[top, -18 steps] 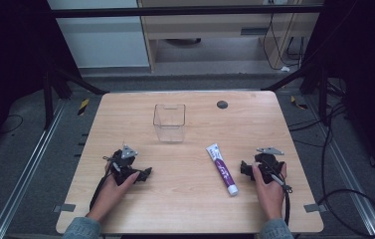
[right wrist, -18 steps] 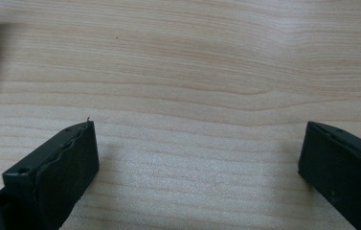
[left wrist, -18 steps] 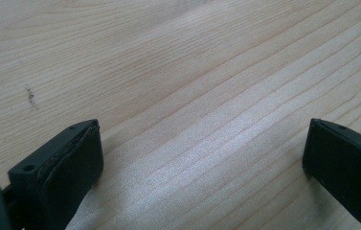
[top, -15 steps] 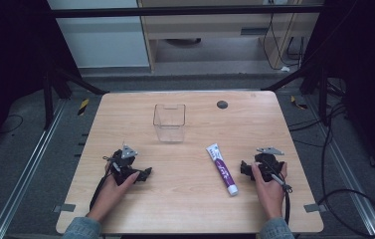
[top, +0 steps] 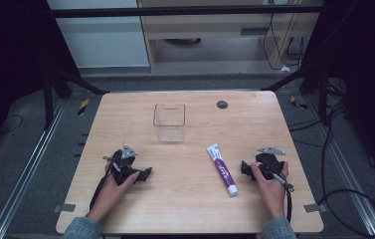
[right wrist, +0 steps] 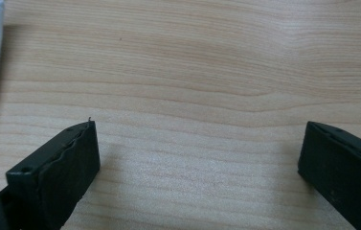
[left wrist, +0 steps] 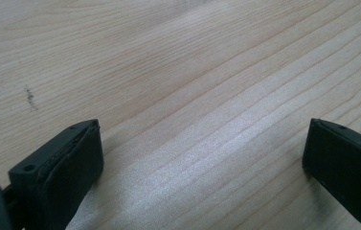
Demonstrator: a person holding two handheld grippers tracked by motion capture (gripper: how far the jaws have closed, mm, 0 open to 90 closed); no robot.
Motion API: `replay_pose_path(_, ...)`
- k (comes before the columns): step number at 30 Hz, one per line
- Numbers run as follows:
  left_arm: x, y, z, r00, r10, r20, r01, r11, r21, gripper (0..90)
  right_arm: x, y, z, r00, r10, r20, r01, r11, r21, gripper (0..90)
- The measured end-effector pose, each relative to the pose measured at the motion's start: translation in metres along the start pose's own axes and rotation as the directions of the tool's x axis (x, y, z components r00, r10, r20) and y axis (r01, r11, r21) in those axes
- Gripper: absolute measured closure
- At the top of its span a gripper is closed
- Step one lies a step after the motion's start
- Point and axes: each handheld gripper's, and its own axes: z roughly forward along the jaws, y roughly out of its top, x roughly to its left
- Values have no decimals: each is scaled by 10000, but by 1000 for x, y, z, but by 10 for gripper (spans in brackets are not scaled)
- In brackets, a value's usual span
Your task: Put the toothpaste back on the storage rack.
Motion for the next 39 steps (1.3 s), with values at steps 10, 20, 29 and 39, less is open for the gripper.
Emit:
replay_pose_path(10, 0, 0, 0, 10000, -12, -4, 12, 10000, -2, 0, 13, 10, -46, 9969, -479, -625, 430, 9960, -784, 124)
replay_pose_path(20, 0, 0, 0, 10000, -17, -12, 17, 10000, -4, 0, 64, 18, -72, 9626, -2445, -1164, 2382, 9690, -658, 213)
replay_pose_path(29, 0, 0, 0, 10000, -22, -10, 22, 10000, -4, 0, 89, 33, -63, 9258, -3430, -1589, 3537, 9343, 439, 290)
replay_pose_path(39, 0, 0, 0, 10000, -23, -10, 23, 10000, -3, 0, 105, 47, -40, 9145, -3508, -2014, 3755, 9215, 996, 383)
